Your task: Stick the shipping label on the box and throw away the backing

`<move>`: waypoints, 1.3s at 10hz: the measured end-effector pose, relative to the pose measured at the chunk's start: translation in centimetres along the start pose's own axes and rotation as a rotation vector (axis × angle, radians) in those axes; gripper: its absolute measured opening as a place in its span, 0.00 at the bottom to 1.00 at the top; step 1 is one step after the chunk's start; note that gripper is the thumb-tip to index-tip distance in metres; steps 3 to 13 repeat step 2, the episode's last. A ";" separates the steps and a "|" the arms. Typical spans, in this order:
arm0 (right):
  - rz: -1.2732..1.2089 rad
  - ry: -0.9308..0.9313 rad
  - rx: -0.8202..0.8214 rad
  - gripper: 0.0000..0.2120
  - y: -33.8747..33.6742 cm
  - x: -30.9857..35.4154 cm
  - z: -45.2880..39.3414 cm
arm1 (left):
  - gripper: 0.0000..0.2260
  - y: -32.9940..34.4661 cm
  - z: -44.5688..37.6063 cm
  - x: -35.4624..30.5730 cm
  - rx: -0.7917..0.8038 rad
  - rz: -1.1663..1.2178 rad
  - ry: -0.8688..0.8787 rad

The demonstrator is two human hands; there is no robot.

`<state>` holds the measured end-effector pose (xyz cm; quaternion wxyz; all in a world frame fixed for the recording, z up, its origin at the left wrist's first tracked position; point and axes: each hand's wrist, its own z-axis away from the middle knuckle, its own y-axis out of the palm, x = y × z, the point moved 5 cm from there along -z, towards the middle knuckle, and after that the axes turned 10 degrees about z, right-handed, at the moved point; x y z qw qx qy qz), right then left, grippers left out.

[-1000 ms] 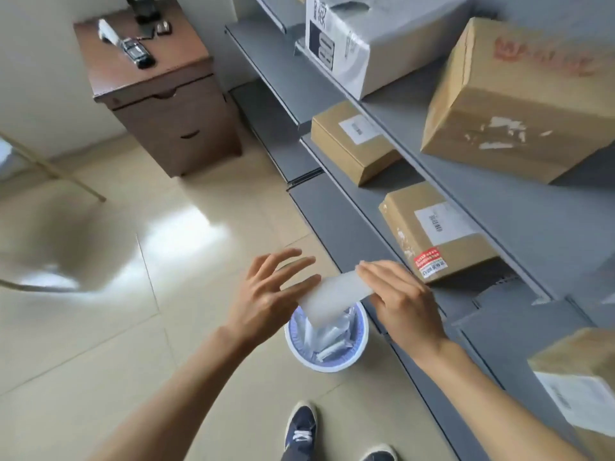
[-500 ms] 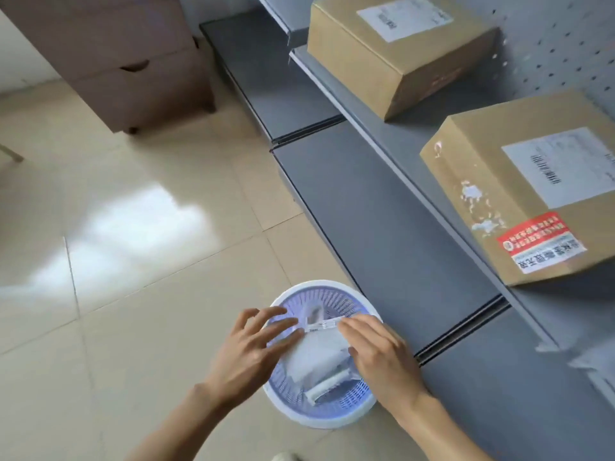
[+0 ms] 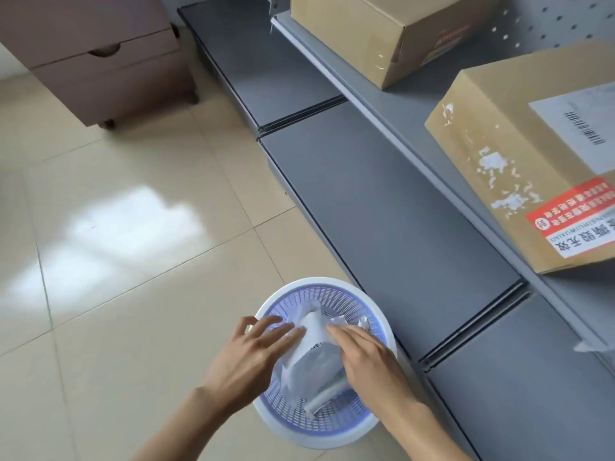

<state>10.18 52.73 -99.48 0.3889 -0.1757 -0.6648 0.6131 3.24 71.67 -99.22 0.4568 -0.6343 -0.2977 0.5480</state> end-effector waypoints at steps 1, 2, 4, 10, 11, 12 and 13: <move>0.059 -0.003 0.033 0.32 0.0 -0.4 0.5 | 0.29 -0.3 0.8 0.2 0.072 -0.063 0.010; 0.120 0.005 0.150 0.35 -0.4 0.1 1.6 | 0.26 -1.5 1.6 -0.3 0.104 -0.094 -0.024; 0.120 0.005 0.150 0.35 -0.4 0.1 1.6 | 0.26 -1.5 1.6 -0.3 0.104 -0.094 -0.024; 0.120 0.005 0.150 0.35 -0.4 0.1 1.6 | 0.26 -1.5 1.6 -0.3 0.104 -0.094 -0.024; 0.120 0.005 0.150 0.35 -0.4 0.1 1.6 | 0.26 -1.5 1.6 -0.3 0.104 -0.094 -0.024; 0.120 0.005 0.150 0.35 -0.4 0.1 1.6 | 0.26 -1.5 1.6 -0.3 0.104 -0.094 -0.024; 0.120 0.005 0.150 0.35 -0.4 0.1 1.6 | 0.26 -1.5 1.6 -0.3 0.104 -0.094 -0.024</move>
